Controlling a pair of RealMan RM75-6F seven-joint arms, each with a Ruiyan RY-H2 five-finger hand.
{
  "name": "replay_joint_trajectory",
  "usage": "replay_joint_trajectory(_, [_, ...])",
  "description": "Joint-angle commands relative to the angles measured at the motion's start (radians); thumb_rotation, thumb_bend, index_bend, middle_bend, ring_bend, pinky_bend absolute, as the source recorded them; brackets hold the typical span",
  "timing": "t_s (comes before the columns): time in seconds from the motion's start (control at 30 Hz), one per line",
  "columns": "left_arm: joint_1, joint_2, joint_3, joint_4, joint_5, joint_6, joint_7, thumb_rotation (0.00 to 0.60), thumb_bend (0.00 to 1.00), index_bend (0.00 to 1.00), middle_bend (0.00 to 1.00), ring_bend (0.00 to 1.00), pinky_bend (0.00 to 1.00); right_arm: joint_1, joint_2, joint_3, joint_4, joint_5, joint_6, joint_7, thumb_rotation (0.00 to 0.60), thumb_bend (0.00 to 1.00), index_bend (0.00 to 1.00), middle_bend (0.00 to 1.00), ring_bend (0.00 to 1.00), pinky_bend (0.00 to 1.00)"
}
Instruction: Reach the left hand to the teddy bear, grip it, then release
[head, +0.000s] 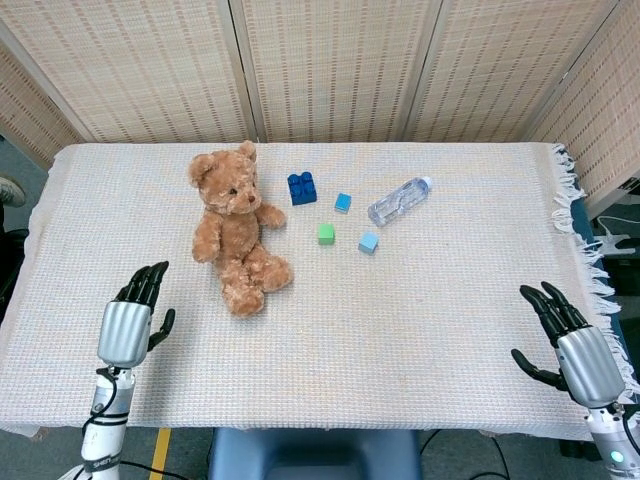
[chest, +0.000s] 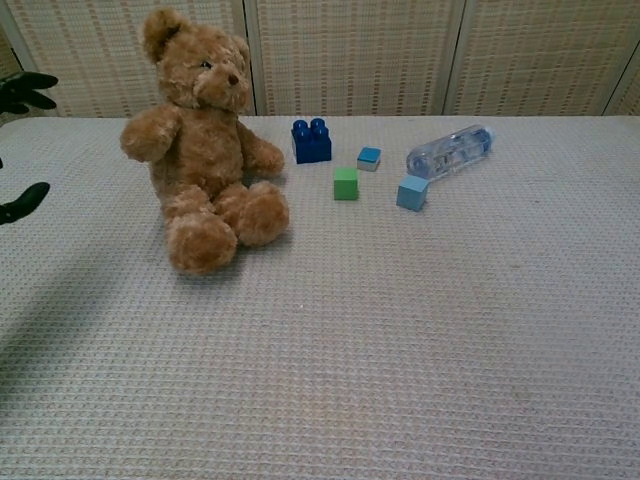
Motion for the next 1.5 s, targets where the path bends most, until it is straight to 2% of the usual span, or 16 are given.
replay_joint_trajectory(0.03, [-0.042,-0.040,-0.047,-0.002,-0.068,-0.049,0.056,0.600,0.39,0.00,0.11,0.14,0.41,0.012,0.019,-0.008,-0.014,0.007,-0.032,0.006,0.600,0.16,0.00,0.10,0.00,0.22])
replay_joint_trajectory(0.33, [-0.141,-0.135,-0.132,0.047,-0.209,-0.133,0.156,0.600,0.39,0.00,0.09,0.13,0.40,0.010,0.030,-0.012,-0.022,0.002,-0.033,0.010,0.600,0.16,0.00,0.10,0.00,0.22])
replay_joint_trajectory(0.47, [-0.175,-0.168,-0.155,0.078,-0.250,-0.150,0.176,0.600,0.38,0.00,0.09,0.12,0.38,0.014,0.034,-0.013,-0.019,-0.008,-0.032,0.025,0.600,0.16,0.00,0.10,0.00,0.22])
replay_joint_trajectory(0.6, [-0.204,-0.203,-0.166,0.121,-0.272,-0.153,0.177,0.600,0.39,0.00,0.09,0.12,0.37,0.011,0.018,-0.002,0.009,-0.031,0.015,0.061,0.600,0.16,0.00,0.10,0.00,0.22])
replay_joint_trajectory(1.07, [-0.316,-0.382,-0.223,0.445,-0.313,-0.118,0.118,0.600,0.38,0.06,0.15,0.15,0.39,0.011,0.019,-0.002,0.023,-0.028,0.023,0.095,0.600,0.16,0.00,0.10,0.00,0.22])
replay_joint_trajectory(1.27, [-0.325,-0.392,-0.233,0.437,-0.332,-0.104,0.107,0.600,0.38,0.12,0.20,0.19,0.40,0.013,0.017,-0.002,0.020,-0.022,0.014,0.086,0.600,0.16,0.00,0.10,0.00,0.22])
replay_joint_trajectory(1.4, [-0.316,-0.374,-0.234,0.362,-0.365,-0.120,0.129,0.600,0.38,0.13,0.21,0.19,0.40,0.014,0.018,-0.004,0.016,-0.024,0.011,0.082,0.600,0.16,0.00,0.10,0.00,0.22])
replay_joint_trajectory(1.5, [-0.300,-0.340,-0.229,0.264,-0.401,-0.153,0.144,0.600,0.38,0.13,0.20,0.19,0.39,0.014,0.017,-0.003,0.016,-0.022,0.010,0.081,0.600,0.16,0.00,0.10,0.00,0.22])
